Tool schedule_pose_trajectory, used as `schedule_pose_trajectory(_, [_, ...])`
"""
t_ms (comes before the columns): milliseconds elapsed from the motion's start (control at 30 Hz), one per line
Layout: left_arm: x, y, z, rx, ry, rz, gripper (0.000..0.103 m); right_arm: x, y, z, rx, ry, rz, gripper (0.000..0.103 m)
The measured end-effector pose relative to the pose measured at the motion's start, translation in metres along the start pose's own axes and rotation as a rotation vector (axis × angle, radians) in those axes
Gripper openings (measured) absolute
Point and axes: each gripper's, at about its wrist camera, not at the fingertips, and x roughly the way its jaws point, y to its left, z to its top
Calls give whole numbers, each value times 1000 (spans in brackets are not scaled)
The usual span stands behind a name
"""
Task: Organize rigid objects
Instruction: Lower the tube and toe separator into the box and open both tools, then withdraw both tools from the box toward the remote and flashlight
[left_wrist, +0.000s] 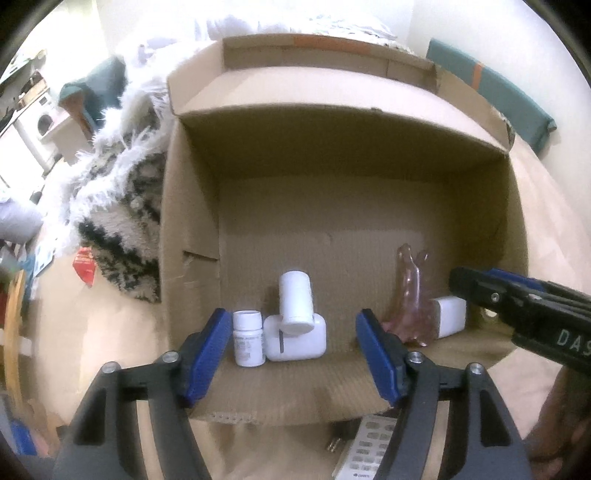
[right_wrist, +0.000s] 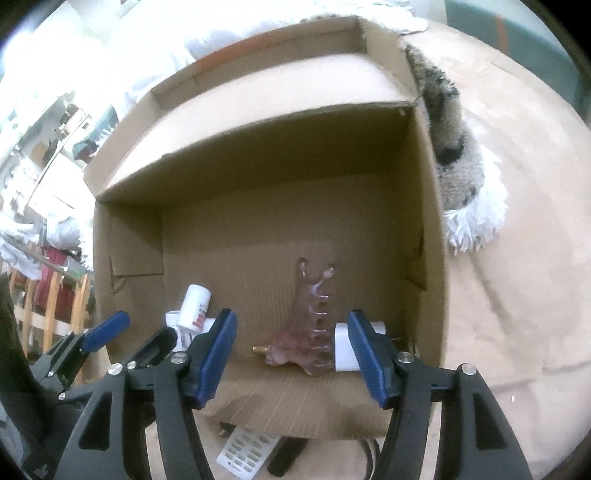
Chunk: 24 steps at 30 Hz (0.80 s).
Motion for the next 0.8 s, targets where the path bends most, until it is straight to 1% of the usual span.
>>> schedule_pose_trajectory(133, [-17,8,-1,4,-22,14,67,-13,-7,-6,17,0,14,66])
schedule_pose_trajectory(200, [-31,8,-3,-12,-46,5,67,-22,-8,-11,15,0,23,66])
schedule_pose_trajectory(267, [-41,12,-7,-39,-74,-14,68,-29,-6,-16,2,-6,14,66])
schedule_pose_trajectory(300, [-46,15,-10,-50,-79,-26,70,-33,-6,-19,-4,-12,17,66])
schedule_pose_trajectory(367, [-52,19,-17,-66,-66,-24,72,-39,-5,-26,-6,-14,29,66])
schedule_pose_trajectory(633, [-53,36,-47,-130,-1,-15,72,-51,-8,-64,38,16,75,66])
schedule_pose_trajectory(700, [-50,39,-56,-143,29,-21,72,-54,-8,-73,42,13,69,66])
schedule_pose_trajectory(800, [-48,37,-68,-135,54,-1,72,-57,-9,-85,55,0,47,66])
